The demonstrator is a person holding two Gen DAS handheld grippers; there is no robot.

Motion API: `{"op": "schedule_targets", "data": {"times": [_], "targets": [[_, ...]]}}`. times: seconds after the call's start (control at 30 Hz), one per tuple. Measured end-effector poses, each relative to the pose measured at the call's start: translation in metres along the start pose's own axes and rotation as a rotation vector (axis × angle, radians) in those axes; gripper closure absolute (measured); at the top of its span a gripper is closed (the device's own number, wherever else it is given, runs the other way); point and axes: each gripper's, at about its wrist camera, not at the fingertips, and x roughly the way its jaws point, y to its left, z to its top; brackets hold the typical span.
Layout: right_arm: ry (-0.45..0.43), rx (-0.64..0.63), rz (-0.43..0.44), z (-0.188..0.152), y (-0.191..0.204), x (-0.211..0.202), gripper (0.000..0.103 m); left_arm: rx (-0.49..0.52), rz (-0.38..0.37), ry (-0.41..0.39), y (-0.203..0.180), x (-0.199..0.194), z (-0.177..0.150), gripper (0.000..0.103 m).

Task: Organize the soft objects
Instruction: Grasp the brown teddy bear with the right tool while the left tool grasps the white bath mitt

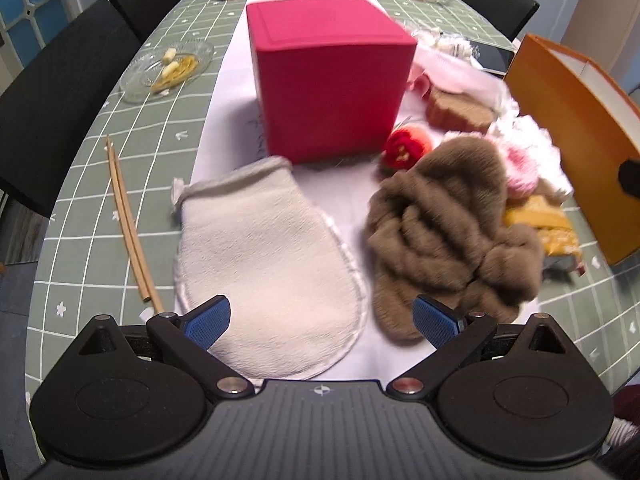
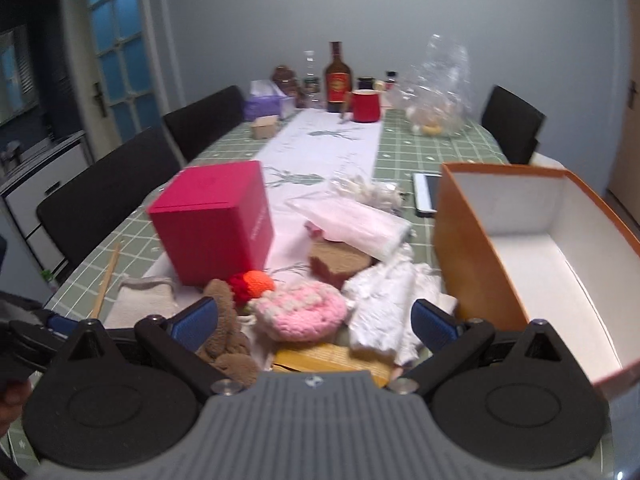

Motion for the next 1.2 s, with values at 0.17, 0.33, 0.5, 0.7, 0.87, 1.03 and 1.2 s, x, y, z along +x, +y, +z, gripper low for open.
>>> {"op": "schedule_targets", "data": {"times": [0.17, 0.33, 0.5, 0.7, 0.87, 1.03, 1.2], "targets": [[0.085, -0.036, 0.154, -0.006, 0.012, 0.021, 0.003, 0.028, -0.034, 0.013, 0.013, 0.010, -0.011, 0.000], [0.168, -0.033, 0.240, -0.010, 0.032, 0.047, 0.003, -0.031, -0.102, 0.042, 0.030, 0.021, -0.010, 0.000], [0.216, -0.013, 0.285, -0.012, 0.052, 0.068, 0.013, 0.000, -0.148, 0.005, 0.028, 0.024, -0.007, 0.000], [0.280, -0.056, 0.211, -0.020, 0.064, 0.093, 0.024, 0.110, -0.100, -0.007, 0.008, 0.029, -0.011, 0.005], [0.291, -0.090, 0.185, -0.024, 0.065, 0.103, 0.030, 0.163, -0.085, -0.024, 0.001, 0.031, -0.016, 0.005], [0.317, -0.134, 0.188, -0.031, 0.068, 0.119, 0.031, 0.226, -0.051, -0.046, -0.007, 0.034, -0.021, 0.005], [0.330, -0.131, 0.202, -0.031, 0.068, 0.123, 0.031, 0.242, -0.041, -0.032, -0.007, 0.033, -0.022, 0.004]]}}
